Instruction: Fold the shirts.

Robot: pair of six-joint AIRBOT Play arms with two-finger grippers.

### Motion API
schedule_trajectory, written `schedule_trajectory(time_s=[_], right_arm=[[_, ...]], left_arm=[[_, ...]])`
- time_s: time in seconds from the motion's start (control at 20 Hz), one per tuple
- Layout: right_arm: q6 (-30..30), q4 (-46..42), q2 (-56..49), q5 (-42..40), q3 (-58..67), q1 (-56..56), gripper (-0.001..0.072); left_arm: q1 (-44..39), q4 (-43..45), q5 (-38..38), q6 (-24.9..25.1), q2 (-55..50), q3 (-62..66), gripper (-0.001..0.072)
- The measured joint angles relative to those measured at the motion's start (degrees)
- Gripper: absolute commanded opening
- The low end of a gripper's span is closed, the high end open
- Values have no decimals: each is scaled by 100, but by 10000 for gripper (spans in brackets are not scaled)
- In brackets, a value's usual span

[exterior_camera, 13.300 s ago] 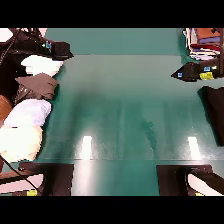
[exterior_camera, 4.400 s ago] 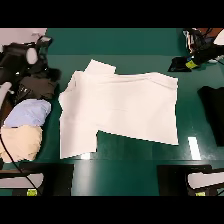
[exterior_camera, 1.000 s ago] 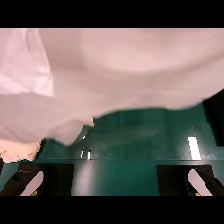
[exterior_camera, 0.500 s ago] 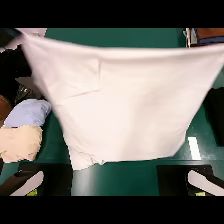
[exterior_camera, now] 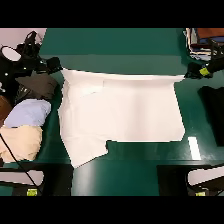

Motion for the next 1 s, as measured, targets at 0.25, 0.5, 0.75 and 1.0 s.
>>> schedule_trajectory(time_s=[0.25,0.5,0.75,1.0], right_arm=[[-2,-164,-138,46,308,15,16],[-2,-533,319,37,-726,15,17],[-4,-490,691,-197,-1827,0,345],[-2,-352,1410,-210,-2594,-133,345]], left_arm=[[-7,177,-437,105,-157,236,24],[-111,693,-1187,129,-94,-400,25],[-201,874,-1368,-90,-52,-1119,477],[-216,1333,-1803,-350,605,-1462,478]])
